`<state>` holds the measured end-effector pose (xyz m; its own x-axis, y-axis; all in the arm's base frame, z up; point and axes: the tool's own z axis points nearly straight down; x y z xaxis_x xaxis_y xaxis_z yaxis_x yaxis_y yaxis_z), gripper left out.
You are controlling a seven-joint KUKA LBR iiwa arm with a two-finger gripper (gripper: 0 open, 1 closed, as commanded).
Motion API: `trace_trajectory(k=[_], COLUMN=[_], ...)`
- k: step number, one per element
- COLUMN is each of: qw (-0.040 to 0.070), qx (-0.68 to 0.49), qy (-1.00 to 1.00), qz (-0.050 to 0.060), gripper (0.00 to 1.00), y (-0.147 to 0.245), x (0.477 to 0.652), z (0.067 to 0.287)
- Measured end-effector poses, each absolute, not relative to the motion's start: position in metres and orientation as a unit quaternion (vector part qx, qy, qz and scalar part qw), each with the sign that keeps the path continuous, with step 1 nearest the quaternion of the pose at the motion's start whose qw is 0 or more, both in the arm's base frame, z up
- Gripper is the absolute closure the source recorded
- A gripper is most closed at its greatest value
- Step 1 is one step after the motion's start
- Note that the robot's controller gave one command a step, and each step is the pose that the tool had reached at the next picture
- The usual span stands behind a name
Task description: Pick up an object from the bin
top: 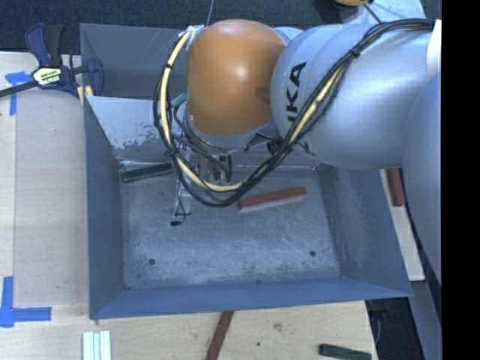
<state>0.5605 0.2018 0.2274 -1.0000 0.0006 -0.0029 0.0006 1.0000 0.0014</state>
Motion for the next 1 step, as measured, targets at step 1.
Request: trace_trajectory(k=[1], qw=[0.004], qx=[0.007], qy=[1.000], qz=[0.002], gripper=[0.00], y=[0.2087], x=[0.5884], z=[0.1634])
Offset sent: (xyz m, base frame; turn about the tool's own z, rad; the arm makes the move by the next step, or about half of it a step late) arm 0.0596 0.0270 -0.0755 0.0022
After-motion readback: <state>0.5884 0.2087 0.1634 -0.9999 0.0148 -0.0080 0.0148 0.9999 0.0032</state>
